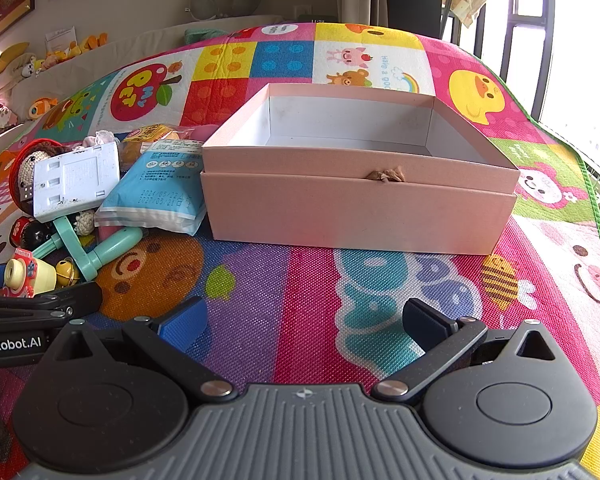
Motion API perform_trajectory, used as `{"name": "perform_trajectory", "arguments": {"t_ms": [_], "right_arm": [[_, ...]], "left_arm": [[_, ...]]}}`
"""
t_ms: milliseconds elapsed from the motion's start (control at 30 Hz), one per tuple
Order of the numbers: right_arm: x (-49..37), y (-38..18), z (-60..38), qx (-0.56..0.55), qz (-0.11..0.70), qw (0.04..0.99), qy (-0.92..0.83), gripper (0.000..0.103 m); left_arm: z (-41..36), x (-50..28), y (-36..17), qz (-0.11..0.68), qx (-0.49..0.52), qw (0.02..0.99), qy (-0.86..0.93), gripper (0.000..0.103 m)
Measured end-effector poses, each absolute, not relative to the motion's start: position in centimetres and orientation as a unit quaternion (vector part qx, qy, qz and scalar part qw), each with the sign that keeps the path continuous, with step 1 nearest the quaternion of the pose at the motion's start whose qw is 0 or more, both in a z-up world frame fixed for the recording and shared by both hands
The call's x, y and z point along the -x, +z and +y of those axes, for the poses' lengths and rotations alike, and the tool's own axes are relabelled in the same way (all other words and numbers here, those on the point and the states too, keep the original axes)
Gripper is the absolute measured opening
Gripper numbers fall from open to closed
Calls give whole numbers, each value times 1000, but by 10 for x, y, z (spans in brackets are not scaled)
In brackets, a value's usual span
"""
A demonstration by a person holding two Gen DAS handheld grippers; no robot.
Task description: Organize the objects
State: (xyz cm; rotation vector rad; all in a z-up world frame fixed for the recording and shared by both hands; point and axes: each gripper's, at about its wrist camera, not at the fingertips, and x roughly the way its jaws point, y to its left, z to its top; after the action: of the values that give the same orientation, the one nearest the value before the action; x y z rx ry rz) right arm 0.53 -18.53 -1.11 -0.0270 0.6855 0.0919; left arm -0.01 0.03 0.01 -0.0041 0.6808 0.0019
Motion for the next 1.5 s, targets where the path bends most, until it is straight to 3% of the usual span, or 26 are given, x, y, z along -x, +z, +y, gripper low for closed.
{"name": "perform_trajectory", "arguments": {"t_ms": [1500], "right_arm": [[-5,-11,-185,14,336,941,45,103]], "left_arm": [[0,3,-1,334,-5,943,1,103]]}}
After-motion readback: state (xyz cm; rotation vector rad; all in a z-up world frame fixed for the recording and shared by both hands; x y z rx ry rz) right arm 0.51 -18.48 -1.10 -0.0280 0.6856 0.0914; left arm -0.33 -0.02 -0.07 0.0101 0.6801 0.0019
